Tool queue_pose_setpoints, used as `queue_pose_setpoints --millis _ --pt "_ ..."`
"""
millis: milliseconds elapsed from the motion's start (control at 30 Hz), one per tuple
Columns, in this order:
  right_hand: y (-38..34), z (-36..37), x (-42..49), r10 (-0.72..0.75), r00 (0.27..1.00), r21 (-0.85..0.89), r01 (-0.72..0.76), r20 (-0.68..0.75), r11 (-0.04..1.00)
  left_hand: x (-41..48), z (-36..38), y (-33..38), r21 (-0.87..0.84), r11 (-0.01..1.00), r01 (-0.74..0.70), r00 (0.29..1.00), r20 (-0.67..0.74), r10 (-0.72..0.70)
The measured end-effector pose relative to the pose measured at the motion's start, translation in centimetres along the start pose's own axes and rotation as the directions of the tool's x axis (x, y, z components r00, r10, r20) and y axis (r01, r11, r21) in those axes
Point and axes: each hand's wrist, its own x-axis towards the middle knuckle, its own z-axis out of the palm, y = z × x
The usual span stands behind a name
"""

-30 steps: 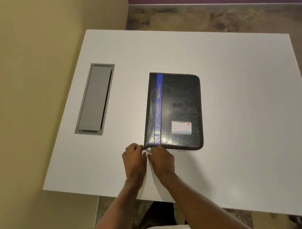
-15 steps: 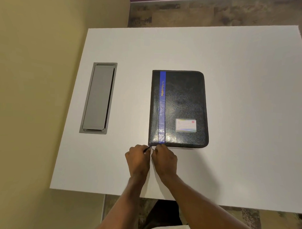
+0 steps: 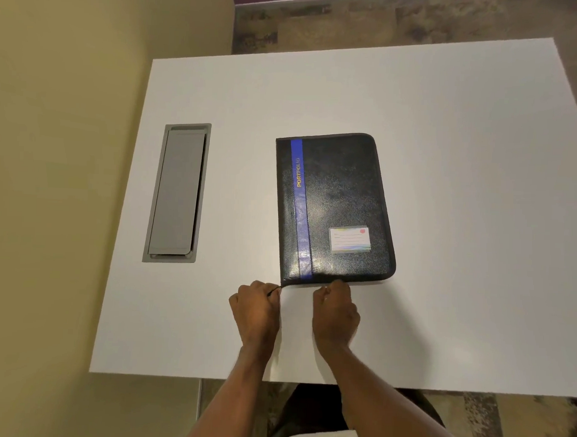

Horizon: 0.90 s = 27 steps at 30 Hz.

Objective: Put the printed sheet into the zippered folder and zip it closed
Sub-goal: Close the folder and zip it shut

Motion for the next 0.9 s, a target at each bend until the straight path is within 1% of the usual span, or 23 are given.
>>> queue_pose_setpoints --millis 100,167,333,400,433,467,533,567,600,733,800,900 --pt "2.3 -1.5 1.6 0.002 0.998 -0.003 -0.002 -0.059 1.0 0.1 0.0 -0.2 -0.007 1.0 -0.026 0.999 -0.021 0.026" --pt "3.7 -2.5 2.7 -0.007 0.997 -0.008 0.006 -0.078 1.0 0.2 0.1 -0.4 0.018 0.998 -0.053 0.998 -0.033 0.054" --pt "5.9 -4.2 4.6 -0.075 0.996 -0.025 0.073 -0.057 0.997 0.1 0.4 -0.5 0.054 0.992 -0.113 0.992 -0.058 0.116" --pt "6.1 -4.3 4.7 -0.05 0.997 0.036 0.052 -0.056 0.998 -0.4 1.1 0.1 0.081 0.981 -0.176 0.977 -0.105 0.184" --pt "6.2 -4.3 4.6 -0.035 0.998 0.071 0.038 -0.05 0.997 -0.6 1.5 0.8 0.094 0.968 -0.234 0.963 -0.113 0.244" --pt "6.2 -4.3 4.6 -0.031 0.999 0.098 0.035 -0.044 0.995 -0.7 1.9 1.8 0.105 0.938 -0.331 0.934 -0.102 0.342" --pt "6.3 -4.3 4.7 -0.038 0.999 0.123 0.041 -0.027 0.992 -0.3 3.0 4.4 0.115 0.824 -0.554 0.826 -0.051 0.562" --pt "6.4 -4.3 4.8 -0.046 0.999 0.13 0.048 -0.024 0.99 0.1 3.6 5.8 0.109 0.768 -0.631 0.772 -0.011 0.635" --pt "6.5 -4.4 4.8 -0.054 0.998 0.14 0.056 -0.02 0.989 0.6 4.1 7.3 0.105 0.729 -0.676 0.736 0.045 0.676" --pt "6.9 -4.8 5.2 -0.085 0.996 0.156 0.085 -0.006 0.984 3.2 6.0 11.1 0.156 0.647 -0.746 0.661 0.29 0.692" --pt "7.1 -4.9 5.4 -0.113 0.994 0.141 0.114 -0.016 0.983 4.1 6.3 11.6 0.174 0.619 -0.766 0.635 0.356 0.686" --pt "7.4 -5.1 5.5 -0.15 0.988 0.134 0.152 -0.022 0.979 4.4 6.1 11.6 0.196 0.583 -0.789 0.605 0.413 0.681"
